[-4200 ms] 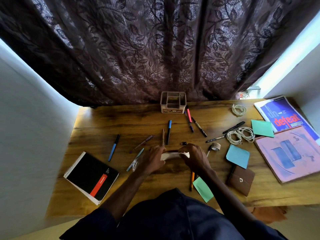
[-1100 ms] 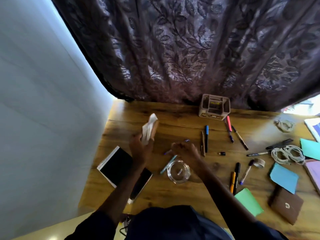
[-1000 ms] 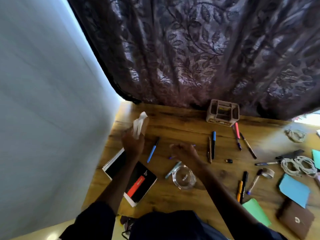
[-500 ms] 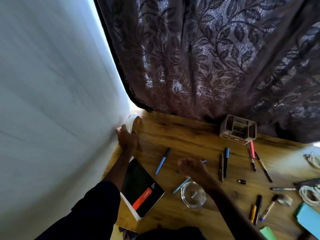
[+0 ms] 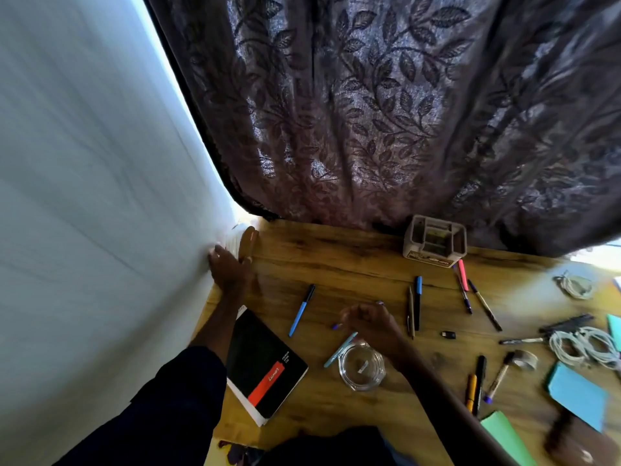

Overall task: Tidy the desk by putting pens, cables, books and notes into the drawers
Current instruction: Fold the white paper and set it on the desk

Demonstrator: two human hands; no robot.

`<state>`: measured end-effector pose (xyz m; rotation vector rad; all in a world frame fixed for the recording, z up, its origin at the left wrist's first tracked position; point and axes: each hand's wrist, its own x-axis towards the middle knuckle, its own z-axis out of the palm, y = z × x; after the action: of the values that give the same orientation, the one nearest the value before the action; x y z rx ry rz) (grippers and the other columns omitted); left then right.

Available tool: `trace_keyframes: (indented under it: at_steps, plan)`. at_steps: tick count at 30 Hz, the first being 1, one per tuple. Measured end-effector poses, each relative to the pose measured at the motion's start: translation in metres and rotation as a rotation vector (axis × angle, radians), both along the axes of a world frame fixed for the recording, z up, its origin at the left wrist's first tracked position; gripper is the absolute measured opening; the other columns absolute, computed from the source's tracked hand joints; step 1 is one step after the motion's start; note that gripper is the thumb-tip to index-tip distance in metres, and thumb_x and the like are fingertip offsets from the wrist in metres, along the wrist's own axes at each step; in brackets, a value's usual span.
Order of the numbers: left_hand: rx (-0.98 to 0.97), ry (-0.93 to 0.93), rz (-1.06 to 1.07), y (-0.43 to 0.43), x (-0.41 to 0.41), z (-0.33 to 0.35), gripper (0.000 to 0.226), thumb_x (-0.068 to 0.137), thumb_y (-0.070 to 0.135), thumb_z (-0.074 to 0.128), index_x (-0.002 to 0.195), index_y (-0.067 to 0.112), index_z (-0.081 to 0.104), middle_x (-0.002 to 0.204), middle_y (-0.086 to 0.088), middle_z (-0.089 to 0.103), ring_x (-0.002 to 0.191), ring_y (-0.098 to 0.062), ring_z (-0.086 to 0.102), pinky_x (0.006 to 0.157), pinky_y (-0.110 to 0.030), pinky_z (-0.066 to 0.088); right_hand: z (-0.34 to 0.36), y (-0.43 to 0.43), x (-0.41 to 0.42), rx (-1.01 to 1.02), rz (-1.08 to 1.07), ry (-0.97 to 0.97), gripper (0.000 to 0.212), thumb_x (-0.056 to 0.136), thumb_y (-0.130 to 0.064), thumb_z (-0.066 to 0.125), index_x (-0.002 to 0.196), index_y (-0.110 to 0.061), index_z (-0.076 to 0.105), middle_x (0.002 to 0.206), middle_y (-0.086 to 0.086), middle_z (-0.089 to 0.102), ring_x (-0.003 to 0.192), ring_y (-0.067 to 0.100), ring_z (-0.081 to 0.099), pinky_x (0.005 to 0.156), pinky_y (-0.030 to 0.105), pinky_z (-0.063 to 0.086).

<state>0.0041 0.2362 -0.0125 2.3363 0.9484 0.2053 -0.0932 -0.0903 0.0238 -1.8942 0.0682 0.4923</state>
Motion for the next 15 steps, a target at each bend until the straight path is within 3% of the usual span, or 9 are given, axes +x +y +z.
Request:
trace_keyframes:
  at_steps: [4, 7, 10, 12, 15]
  plan:
    - [0.088, -0.11, -0.059, -0.027, -0.035, 0.013, 0.096, 0.078, 0.029, 0.083, 0.151, -0.002, 0.03, 0.151, -0.027, 0.035, 0.135, -0.044, 0.04, 0.109, -0.055, 0.042, 0.012, -0.012, -0.011, 0.0, -0.009, -0.043, 0.007, 0.092, -0.011, 0.07, 0.088, -0.014, 0.076, 0.086, 0.006, 0.077, 0.068, 0.008, 0.07, 0.061, 0.029, 0.054]
    - [0.115, -0.243, -0.229, -0.06, -0.07, 0.019, 0.095, 0.074, 0.024, 0.084, 0.149, -0.001, 0.031, 0.149, -0.026, 0.037, 0.135, -0.044, 0.04, 0.109, -0.058, 0.041, 0.018, -0.02, -0.025, -0.019, -0.018, -0.053, 0.01, 0.092, -0.012, 0.069, 0.086, -0.015, 0.076, 0.082, 0.004, 0.077, 0.066, 0.012, 0.068, 0.059, 0.031, 0.052]
    - [0.059, -0.354, -0.425, -0.105, -0.105, 0.018, 0.093, 0.075, 0.017, 0.083, 0.149, 0.0, 0.029, 0.147, -0.028, 0.042, 0.135, -0.045, 0.044, 0.108, -0.058, 0.041, 0.021, -0.032, -0.04, -0.021, -0.088, -0.032, 0.024, 0.092, 0.001, 0.066, 0.08, -0.019, 0.073, 0.072, -0.008, 0.074, 0.065, 0.008, 0.068, 0.06, 0.027, 0.053]
    - [-0.013, -0.389, -0.528, -0.137, -0.123, 0.02, 0.084, 0.081, 0.024, 0.077, 0.149, 0.003, 0.032, 0.147, -0.022, 0.042, 0.135, -0.038, 0.044, 0.107, -0.055, 0.042, 0.02, -0.043, -0.051, -0.031, -0.139, -0.016, 0.026, 0.09, -0.004, 0.068, 0.077, -0.026, 0.073, 0.071, -0.009, 0.074, 0.066, 0.008, 0.068, 0.061, 0.027, 0.053]
    - [-0.11, -0.406, -0.627, -0.186, -0.141, 0.023, 0.077, 0.084, 0.021, 0.074, 0.148, 0.004, 0.034, 0.147, -0.015, 0.039, 0.133, -0.032, 0.045, 0.101, -0.052, 0.048, 0.016, -0.068, -0.072, -0.012, -0.225, 0.052, 0.007, 0.084, -0.026, 0.068, 0.079, -0.023, 0.072, 0.078, -0.002, 0.074, 0.068, 0.01, 0.066, 0.064, 0.031, 0.051]
